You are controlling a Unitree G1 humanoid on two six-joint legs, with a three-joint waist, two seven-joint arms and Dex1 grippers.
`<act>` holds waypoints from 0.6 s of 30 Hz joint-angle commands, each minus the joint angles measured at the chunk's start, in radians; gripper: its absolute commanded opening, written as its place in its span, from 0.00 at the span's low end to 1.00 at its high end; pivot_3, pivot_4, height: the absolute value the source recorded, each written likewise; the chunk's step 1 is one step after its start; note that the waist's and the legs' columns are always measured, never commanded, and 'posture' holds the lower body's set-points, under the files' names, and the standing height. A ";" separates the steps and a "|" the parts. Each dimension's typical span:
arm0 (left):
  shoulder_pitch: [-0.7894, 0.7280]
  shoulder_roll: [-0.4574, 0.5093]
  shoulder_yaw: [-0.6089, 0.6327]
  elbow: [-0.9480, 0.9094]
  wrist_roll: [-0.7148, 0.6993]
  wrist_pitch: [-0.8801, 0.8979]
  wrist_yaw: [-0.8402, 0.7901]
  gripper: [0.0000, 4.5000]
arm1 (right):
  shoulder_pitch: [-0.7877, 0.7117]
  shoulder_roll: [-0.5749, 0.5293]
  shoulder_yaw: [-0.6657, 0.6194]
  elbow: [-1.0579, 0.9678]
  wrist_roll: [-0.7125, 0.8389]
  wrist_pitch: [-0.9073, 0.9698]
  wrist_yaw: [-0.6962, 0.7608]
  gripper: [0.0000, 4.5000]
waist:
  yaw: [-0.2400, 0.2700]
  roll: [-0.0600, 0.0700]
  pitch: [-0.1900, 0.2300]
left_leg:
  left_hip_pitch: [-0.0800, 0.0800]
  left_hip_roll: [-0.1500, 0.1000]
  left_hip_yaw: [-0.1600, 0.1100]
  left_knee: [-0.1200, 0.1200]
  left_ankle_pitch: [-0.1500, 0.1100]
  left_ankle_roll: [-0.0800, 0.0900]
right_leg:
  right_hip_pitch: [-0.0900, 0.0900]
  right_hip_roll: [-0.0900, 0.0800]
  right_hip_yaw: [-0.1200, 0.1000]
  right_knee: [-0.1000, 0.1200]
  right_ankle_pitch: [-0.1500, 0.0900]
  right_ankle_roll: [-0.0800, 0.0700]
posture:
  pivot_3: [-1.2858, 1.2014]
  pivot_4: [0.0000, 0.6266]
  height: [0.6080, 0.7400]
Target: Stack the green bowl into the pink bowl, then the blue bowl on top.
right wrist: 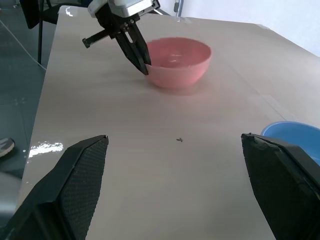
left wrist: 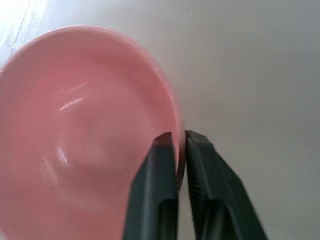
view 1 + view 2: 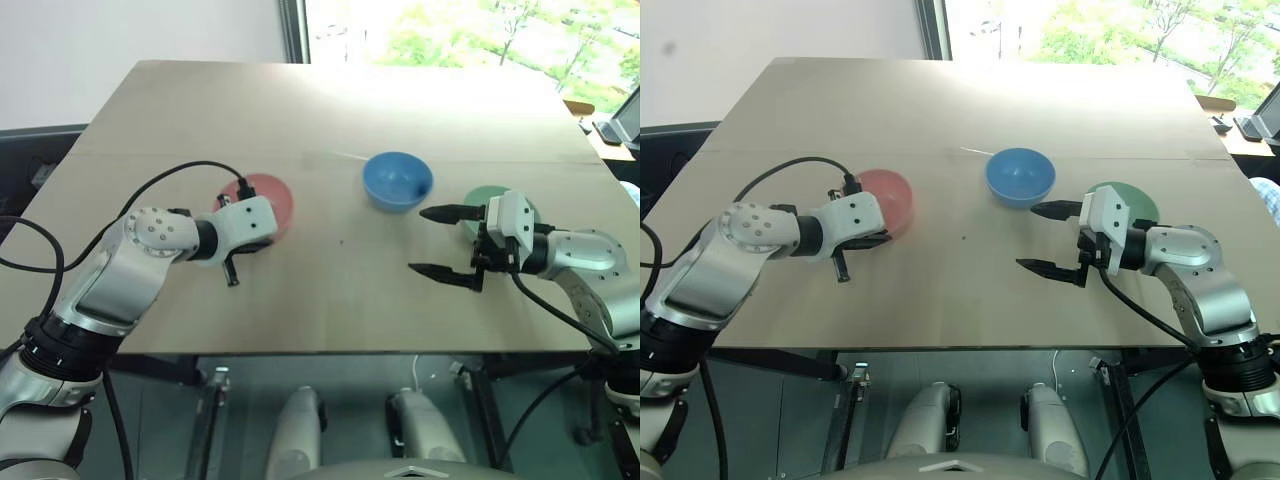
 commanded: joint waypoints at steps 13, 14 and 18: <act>-0.099 -0.093 -0.017 0.012 -0.027 -0.195 -0.133 0.02 | 0.051 -0.015 -0.096 -0.087 0.051 0.027 -0.068 1.00 | 0.003 0.000 0.000 | 0.000 0.000 0.000 0.001 0.000 0.000 | 0.000 0.000 0.000 0.000 0.000 0.000 | 0.52 0.24 1.00; -0.121 -0.113 -0.038 0.032 -0.021 -0.230 -0.151 0.02 | 0.068 -0.019 -0.115 -0.101 0.060 0.036 -0.079 1.00 | 0.004 0.000 0.000 | 0.000 0.000 0.000 0.001 0.000 0.000 | 0.001 0.000 0.000 0.000 0.000 0.000 | 0.52 0.24 1.00; -0.217 -0.202 -0.123 0.145 0.027 -0.354 -0.205 0.02 | 0.159 -0.051 -0.194 -0.167 0.082 0.064 -0.114 1.00 | 0.015 0.000 0.000 | 0.000 -0.001 -0.001 0.002 0.000 0.000 | 0.002 0.000 -0.001 0.000 0.000 0.000 | 0.52 0.24 1.00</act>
